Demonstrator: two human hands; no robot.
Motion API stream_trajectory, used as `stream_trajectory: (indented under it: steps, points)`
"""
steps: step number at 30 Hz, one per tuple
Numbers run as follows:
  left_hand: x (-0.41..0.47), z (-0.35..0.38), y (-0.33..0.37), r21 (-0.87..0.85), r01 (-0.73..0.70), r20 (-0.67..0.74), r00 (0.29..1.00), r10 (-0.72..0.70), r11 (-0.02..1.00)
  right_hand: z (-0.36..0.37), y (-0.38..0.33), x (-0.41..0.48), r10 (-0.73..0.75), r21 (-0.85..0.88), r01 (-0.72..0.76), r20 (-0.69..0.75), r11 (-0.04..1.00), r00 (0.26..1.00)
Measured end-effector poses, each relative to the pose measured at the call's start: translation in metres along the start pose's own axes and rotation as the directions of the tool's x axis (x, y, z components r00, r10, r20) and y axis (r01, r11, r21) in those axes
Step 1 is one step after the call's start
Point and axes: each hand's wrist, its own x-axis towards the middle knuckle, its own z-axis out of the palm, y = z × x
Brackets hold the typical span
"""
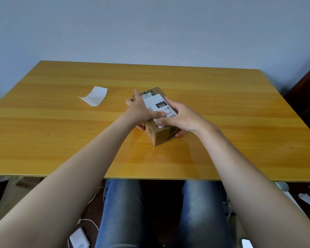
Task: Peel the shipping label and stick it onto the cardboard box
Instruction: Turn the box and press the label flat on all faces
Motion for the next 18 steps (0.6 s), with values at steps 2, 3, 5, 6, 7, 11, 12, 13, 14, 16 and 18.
stream_trajectory:
  steps: [2,3,5,6,7,11,12,13,14,16,18]
  points:
    - [-0.001,-0.001,0.0,0.015,0.01,0.013,1.0,-0.01,1.0,-0.003,-0.003,0.0,0.001,-0.032,0.001,0.055,0.999,0.998]
    - [0.0,-0.001,0.0,0.021,0.011,0.021,1.0,-0.011,1.0,-0.004,-0.004,0.0,0.003,-0.046,0.001,0.078,0.999,0.997]
    - [0.0,-0.002,0.001,0.038,0.002,0.044,0.999,-0.004,0.999,-0.006,-0.005,0.0,0.003,-0.063,0.003,0.103,0.998,0.995]
    - [0.0,-0.002,0.0,0.047,-0.003,0.053,0.999,0.0,0.999,-0.006,-0.004,0.001,0.0,-0.063,0.007,0.107,0.998,0.994]
    - [0.0,-0.003,0.0,0.048,-0.009,0.058,0.998,0.006,0.999,-0.005,-0.002,0.002,-0.005,-0.058,0.011,0.106,0.998,0.994]
    - [0.0,-0.004,-0.004,0.015,-0.019,0.017,1.0,0.019,1.0,-0.007,0.002,0.003,-0.03,-0.036,0.034,0.109,0.999,0.994]
    - [0.0,-0.005,-0.005,0.006,-0.015,-0.006,1.0,0.015,1.0,-0.009,0.002,0.003,-0.04,-0.042,0.045,0.114,0.998,0.993]
    - [0.0,-0.007,-0.007,0.006,-0.008,-0.029,1.0,0.008,1.0,-0.011,0.001,0.003,-0.051,-0.056,0.058,0.114,0.997,0.992]
    - [0.0,-0.008,-0.009,0.009,-0.001,-0.053,0.999,0.001,1.0,-0.014,0.001,0.003,-0.064,-0.077,0.072,0.105,0.994,0.992]
    - [0.001,-0.01,-0.012,0.007,0.0,-0.109,0.994,0.001,1.0,-0.02,0.003,0.004,-0.088,-0.132,0.094,0.052,0.987,0.995]
    - [0.002,-0.009,-0.013,0.059,0.008,-0.164,0.986,0.002,0.998,-0.025,0.005,0.007,-0.09,-0.137,0.087,-0.014,0.987,0.996]
